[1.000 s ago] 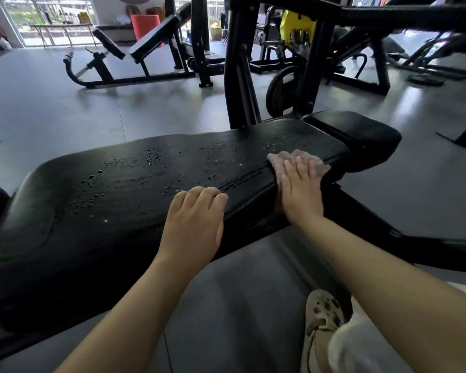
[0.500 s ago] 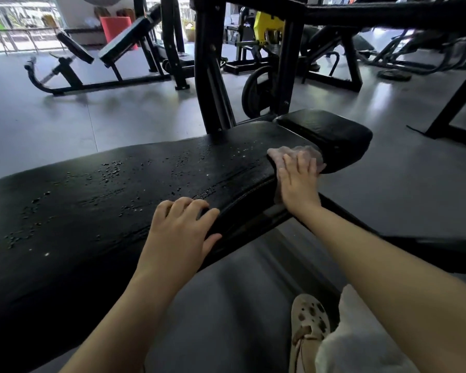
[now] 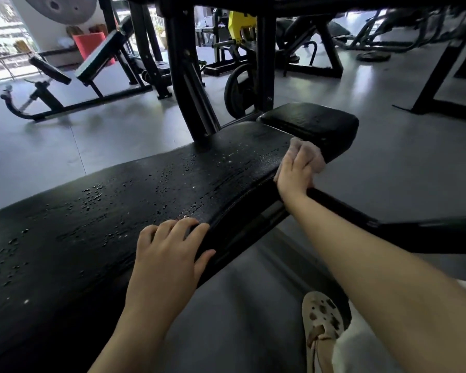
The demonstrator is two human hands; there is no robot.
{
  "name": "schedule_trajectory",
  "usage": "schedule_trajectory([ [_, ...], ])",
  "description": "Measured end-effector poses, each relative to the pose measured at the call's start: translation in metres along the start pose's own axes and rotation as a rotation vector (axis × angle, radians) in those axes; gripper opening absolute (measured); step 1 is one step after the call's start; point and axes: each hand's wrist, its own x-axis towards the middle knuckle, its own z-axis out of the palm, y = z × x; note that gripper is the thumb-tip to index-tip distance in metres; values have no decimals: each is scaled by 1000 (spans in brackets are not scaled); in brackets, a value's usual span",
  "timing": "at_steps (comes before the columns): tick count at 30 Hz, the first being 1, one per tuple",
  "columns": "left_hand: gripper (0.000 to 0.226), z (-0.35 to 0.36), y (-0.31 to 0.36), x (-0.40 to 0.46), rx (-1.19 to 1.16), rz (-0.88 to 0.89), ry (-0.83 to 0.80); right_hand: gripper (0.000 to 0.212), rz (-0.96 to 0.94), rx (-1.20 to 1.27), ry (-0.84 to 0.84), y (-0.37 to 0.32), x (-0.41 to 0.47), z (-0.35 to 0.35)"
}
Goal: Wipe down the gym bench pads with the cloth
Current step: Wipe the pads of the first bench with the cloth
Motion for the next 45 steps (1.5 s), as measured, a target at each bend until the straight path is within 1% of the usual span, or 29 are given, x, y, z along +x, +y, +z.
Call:
schedule_trajectory([
  [2, 38, -1, 0, 0, 1, 0, 0, 59, 75, 35, -11, -6, -32, 21],
  [5, 42, -1, 1, 0, -4, 3, -5, 57, 117, 148, -49, -7, -57, 37],
  [8, 42, -2, 1, 0, 11, 8, -6, 60, 186, 214, -25, -8, -37, 31],
  [13, 40, -2, 0, 0, 14, 7, -2, 60, 320, 334, 65, -13, -4, 15],
  [21, 37, 0, -1, -1, 3, 2, 30, 61, 396, 456, 79, -26, -23, 20],
  [26, 34, -1, 0, -1, 5, -2, 54, 60, 416, 452, 50, -35, -61, 35],
  [30, 33, -1, 2, -1, 17, -15, 36, 63, 386, 443, -61, -37, -99, 49],
  [32, 34, -1, 2, -3, 15, -17, 36, 64, 382, 411, -86, -36, -99, 49],
  [35, 34, 0, 1, -5, 7, -15, 47, 65, 396, 373, -68, -32, -78, 38],
  [39, 33, 1, 3, -2, -10, -36, 35, 66, 418, 393, -36, -30, -55, 21],
  [45, 31, 1, 4, -2, -17, -68, 26, 64, 393, 383, -65, -39, -88, 28],
])
